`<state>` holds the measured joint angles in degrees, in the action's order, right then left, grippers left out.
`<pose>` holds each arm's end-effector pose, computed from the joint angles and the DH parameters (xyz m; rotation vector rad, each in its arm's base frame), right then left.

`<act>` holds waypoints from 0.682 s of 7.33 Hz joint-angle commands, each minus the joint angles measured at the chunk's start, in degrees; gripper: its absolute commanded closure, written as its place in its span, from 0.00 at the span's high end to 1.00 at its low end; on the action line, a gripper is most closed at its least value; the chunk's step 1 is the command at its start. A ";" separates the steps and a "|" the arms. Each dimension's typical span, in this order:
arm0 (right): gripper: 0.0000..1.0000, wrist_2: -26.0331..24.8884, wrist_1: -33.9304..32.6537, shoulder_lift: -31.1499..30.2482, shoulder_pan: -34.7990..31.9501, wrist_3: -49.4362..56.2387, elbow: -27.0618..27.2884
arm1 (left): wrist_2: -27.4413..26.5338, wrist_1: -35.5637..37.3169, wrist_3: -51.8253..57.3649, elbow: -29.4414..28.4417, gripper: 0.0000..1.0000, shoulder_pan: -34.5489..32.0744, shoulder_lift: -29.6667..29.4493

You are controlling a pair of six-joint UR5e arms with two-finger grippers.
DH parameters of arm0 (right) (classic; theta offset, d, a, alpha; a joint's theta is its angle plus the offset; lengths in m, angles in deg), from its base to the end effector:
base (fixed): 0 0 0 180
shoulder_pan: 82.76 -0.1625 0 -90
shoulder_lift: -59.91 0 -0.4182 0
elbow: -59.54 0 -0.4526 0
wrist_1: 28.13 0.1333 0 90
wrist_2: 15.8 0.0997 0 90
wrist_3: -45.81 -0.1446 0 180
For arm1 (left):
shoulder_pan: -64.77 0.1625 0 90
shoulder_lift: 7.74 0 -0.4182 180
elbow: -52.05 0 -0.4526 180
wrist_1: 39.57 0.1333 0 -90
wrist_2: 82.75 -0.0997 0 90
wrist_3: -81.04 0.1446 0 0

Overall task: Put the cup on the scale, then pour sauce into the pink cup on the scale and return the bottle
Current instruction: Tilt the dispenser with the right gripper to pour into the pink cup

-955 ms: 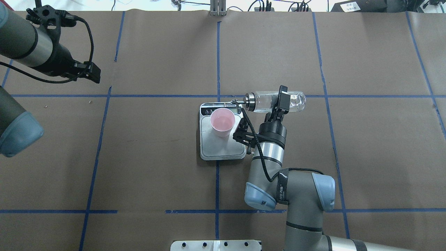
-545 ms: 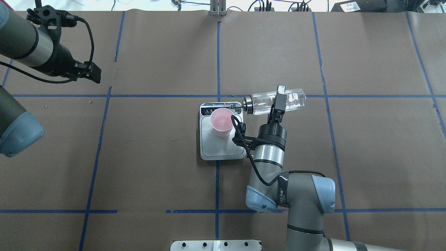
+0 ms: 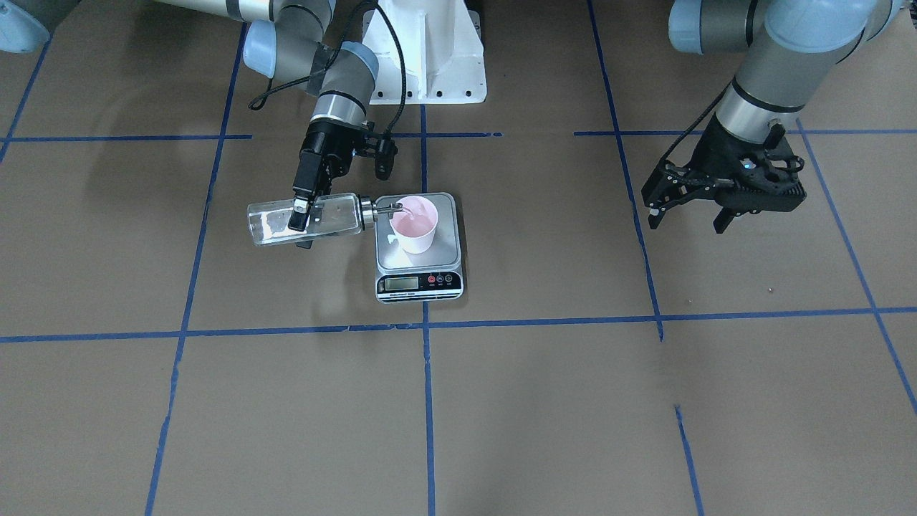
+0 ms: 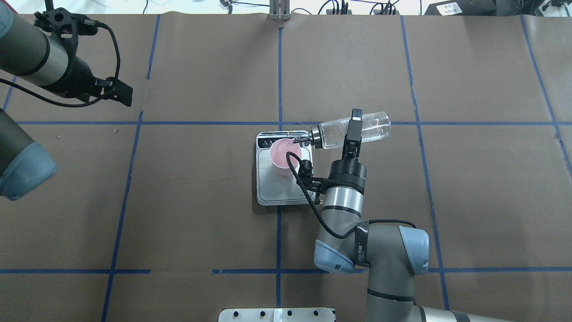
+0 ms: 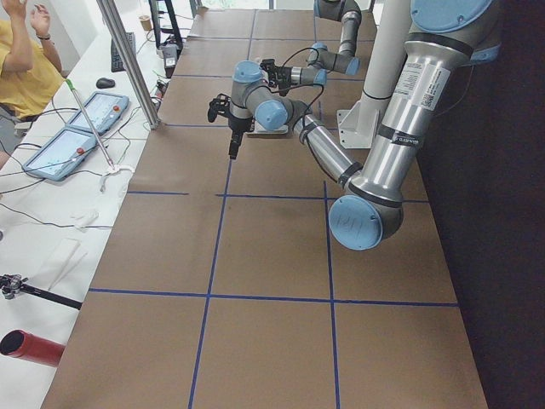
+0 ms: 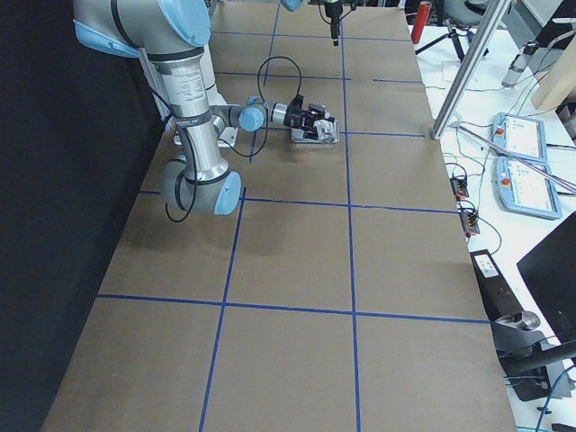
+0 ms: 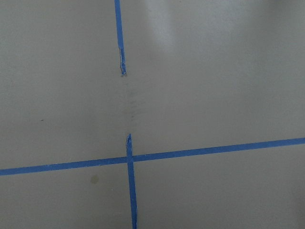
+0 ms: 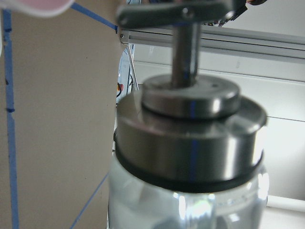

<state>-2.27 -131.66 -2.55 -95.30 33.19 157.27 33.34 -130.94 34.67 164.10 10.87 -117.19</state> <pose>-0.5926 -0.4124 0.2665 1.1849 0.7194 -0.6980 0.3206 -0.5579 0.2843 0.2665 0.8096 0.0020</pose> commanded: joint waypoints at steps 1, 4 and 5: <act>0.00 -0.17 0.00 0.15 -0.04 4.95 0.09 | -0.17 -0.12 -0.12 1.14 1.00 -0.06 0.98; 0.00 -0.96 0.00 -0.12 -0.21 12.15 0.35 | -2.63 -0.12 -0.03 2.47 1.00 0.02 1.95; 0.00 -1.05 0.00 -0.12 -0.30 12.87 0.61 | -2.54 -0.12 -0.38 2.21 1.00 0.11 1.95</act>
<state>-3.02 -131.66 -2.61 -95.52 44.33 157.66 30.86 -131.06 34.56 166.40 10.92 -115.29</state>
